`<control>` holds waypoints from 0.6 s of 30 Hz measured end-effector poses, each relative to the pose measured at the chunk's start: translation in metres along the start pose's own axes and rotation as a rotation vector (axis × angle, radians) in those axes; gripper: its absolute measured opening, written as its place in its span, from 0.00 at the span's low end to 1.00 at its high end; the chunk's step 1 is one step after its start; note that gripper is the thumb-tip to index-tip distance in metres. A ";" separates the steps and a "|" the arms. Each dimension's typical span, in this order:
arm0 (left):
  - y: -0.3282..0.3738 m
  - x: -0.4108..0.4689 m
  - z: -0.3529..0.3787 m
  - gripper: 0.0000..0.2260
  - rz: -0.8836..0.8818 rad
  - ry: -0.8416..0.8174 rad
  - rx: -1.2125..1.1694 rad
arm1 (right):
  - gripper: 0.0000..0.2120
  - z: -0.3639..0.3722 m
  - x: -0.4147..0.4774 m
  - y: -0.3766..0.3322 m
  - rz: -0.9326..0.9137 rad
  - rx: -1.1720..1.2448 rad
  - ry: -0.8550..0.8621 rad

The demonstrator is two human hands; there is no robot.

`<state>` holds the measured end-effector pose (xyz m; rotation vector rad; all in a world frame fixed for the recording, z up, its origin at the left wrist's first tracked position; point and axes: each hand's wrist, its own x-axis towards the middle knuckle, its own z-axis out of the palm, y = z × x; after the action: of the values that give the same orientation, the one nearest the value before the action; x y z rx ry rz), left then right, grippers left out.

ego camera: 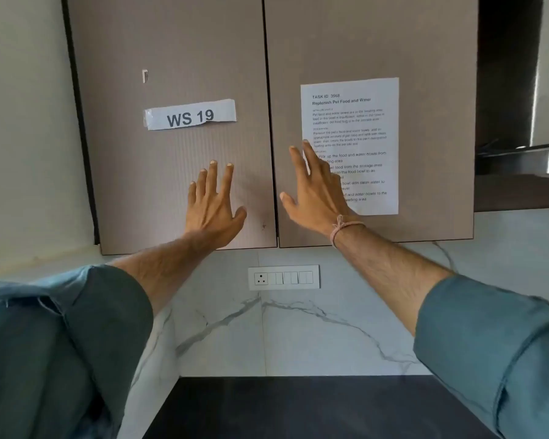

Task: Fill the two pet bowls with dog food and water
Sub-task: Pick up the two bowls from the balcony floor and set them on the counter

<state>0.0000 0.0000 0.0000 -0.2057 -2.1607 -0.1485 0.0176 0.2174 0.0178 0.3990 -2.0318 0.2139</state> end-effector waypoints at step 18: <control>-0.047 -0.098 -0.060 0.40 -0.182 -0.065 0.217 | 0.40 0.028 -0.037 -0.095 -0.085 0.276 -0.082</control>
<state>0.0935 -0.0664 -0.0486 0.1128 -2.2398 -0.0109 0.0456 0.1272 -0.0298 0.6745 -2.0661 0.4338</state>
